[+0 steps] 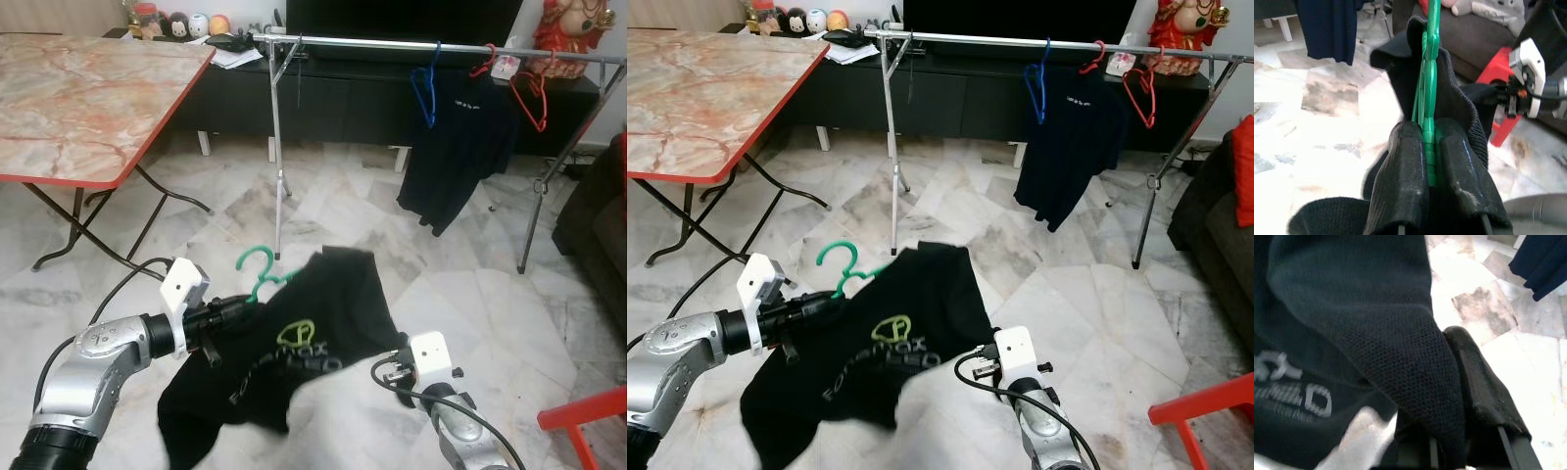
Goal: Hang hanger
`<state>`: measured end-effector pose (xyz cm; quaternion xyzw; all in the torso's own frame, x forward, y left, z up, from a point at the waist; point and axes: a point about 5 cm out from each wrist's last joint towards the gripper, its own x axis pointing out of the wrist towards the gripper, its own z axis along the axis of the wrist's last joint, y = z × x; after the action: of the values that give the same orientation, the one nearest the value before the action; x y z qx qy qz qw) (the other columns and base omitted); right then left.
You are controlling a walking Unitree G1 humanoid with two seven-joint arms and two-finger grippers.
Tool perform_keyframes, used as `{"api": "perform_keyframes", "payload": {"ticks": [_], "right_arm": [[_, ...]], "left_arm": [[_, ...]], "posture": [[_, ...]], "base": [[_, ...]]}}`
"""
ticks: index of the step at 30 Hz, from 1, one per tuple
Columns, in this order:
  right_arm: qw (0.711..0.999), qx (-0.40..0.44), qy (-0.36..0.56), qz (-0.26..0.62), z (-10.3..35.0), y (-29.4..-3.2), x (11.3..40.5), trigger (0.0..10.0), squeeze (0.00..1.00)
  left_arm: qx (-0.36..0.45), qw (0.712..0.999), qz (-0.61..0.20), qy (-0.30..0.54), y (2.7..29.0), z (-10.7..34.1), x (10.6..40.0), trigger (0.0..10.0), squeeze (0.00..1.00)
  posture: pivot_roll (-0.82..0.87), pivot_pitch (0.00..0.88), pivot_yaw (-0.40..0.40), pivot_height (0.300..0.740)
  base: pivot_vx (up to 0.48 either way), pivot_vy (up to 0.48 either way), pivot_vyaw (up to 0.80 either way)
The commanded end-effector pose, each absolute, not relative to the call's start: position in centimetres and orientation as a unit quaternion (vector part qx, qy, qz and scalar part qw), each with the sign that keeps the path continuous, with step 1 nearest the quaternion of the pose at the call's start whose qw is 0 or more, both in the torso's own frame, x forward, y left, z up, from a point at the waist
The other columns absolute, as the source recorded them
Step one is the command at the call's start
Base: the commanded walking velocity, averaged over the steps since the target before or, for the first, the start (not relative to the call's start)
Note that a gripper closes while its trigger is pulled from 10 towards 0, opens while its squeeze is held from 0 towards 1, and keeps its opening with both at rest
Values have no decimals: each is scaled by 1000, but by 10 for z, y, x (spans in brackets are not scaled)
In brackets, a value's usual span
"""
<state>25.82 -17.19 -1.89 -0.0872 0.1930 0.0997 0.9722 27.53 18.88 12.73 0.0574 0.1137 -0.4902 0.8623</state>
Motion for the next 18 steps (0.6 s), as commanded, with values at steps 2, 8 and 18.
{"api": "perform_keyframes", "payload": {"ticks": [2,8,18], "right_arm": [[968,-99,197,119,-15,-183,262,10000,0],[958,-119,202,165,-7,-199,267,10000,0],[918,-119,243,291,-12,-203,252,10000,0]], "left_arm": [[110,842,-511,130,188,127,272,10000,0],[125,822,-533,157,196,125,267,10000,0],[153,845,-490,152,209,125,277,10000,0]], "posture": [[12,20,-74,740],[8,23,-78,740],[8,25,-88,740]], "base": [[0,0,0],[0,0,0],[0,0,0]]}}
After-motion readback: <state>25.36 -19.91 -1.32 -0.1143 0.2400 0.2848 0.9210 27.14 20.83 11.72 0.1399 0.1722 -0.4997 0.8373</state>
